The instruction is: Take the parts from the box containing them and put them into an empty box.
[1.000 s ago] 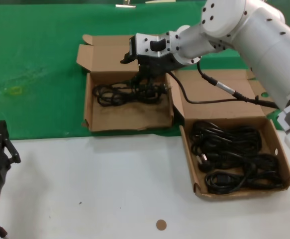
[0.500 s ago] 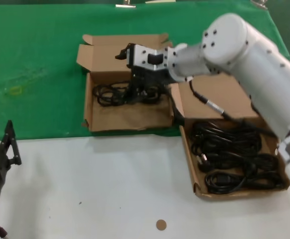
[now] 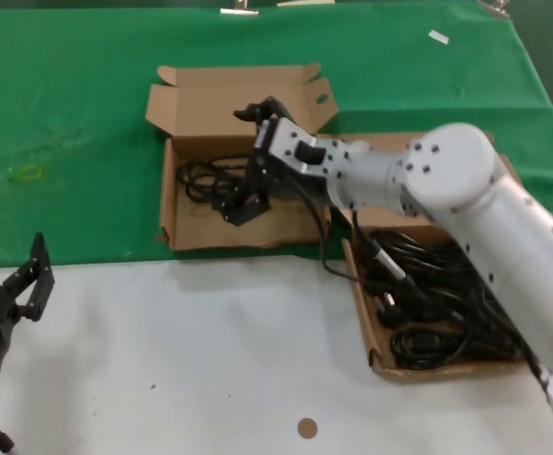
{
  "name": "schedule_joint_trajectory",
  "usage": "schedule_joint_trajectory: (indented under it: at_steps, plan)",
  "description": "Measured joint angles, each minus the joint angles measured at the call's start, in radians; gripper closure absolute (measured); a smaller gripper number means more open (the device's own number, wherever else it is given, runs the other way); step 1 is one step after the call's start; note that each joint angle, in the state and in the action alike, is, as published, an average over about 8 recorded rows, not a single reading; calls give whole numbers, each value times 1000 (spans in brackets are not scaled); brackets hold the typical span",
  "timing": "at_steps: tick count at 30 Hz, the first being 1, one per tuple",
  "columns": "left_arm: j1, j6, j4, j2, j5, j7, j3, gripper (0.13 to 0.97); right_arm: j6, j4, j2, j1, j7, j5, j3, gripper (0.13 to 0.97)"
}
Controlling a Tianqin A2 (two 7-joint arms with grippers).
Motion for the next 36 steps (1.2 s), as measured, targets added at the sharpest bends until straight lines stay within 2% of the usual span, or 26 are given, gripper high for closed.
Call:
schedule_joint_trajectory:
  at_steps: [1,3,9,10,18,27,36]
  plan:
    - [0,0,0,0,0,0,0,716,12,16,3,-19,2,8,9,222]
    - [0,0,0,0,0,0,0,661,35,47,9,-56,7,25,26,189]
    - [0,0,0,0,0,1,0,498,104,139,27,-164,21,75,75,175]
    - [0,0,0,0,0,1,0,498,116,155,30,-183,23,83,84,168]
    - [0,0,0,0,0,0,0,303,209,281,54,-332,42,150,152,131]
    - [0,0,0,0,0,0,0,182,313,421,81,-496,63,225,227,129]
    - [0,0,0,0,0,0,0,151,417,561,108,-662,84,300,303,129]
